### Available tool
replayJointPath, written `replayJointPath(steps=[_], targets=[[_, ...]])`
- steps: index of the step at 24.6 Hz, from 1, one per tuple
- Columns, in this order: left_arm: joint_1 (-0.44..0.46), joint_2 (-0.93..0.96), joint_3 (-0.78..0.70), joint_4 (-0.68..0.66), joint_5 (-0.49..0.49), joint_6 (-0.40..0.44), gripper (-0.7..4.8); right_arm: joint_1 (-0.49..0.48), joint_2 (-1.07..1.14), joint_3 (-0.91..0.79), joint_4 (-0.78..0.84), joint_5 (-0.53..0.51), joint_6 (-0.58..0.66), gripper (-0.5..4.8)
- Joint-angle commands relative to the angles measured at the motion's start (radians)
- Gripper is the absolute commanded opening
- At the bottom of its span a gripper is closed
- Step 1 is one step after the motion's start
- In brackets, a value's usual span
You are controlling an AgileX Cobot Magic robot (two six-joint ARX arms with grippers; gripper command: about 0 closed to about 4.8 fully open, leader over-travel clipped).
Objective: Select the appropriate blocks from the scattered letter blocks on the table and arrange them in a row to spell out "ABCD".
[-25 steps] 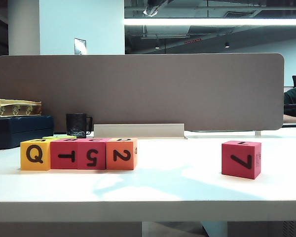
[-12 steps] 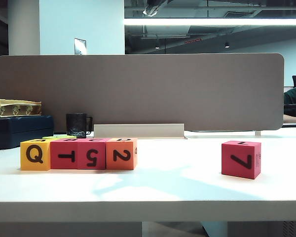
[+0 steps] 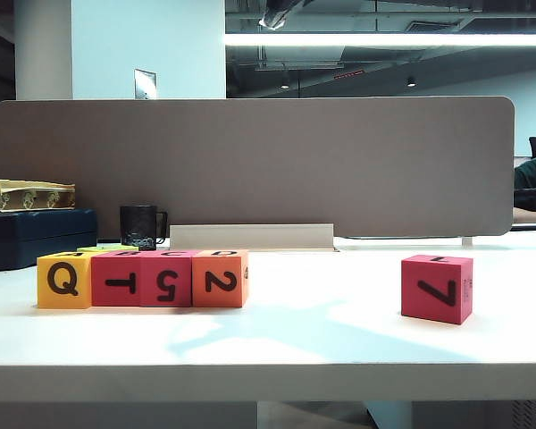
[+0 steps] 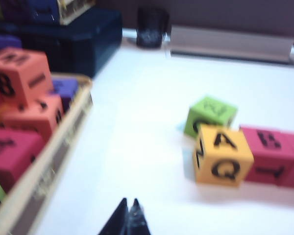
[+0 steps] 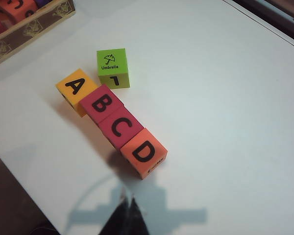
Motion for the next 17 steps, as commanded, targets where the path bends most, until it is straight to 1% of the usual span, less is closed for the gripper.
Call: replayJointPath(steps=[1, 4, 12, 15, 17], targets=[[-0.001, 0.001, 0.003, -0.020, 0.020, 0.005, -0.06, 0.001, -0.003, 0.002, 0.013, -0.002, 0.001, -0.01], [-0.002, 0.001, 0.003, -0.064, 0.023, 0.008, -0.06, 0.001, -0.003, 0.002, 0.013, -0.002, 0.001, -0.01], [-0.002, 0.001, 0.003, -0.063, 0.023, 0.076, -0.06, 0.001, -0.003, 0.002, 0.013, -0.002, 0.001, -0.01], [-0.002, 0.001, 0.003, -0.062, 0.023, 0.070, -0.06, 0.001, -0.003, 0.002, 0.013, -0.002, 0.001, -0.01], [-0.002, 0.001, 0.003, -0.051, 0.023, 0.038, -0.06, 0.001, -0.003, 0.002, 0.013, -0.002, 0.001, -0.01]])
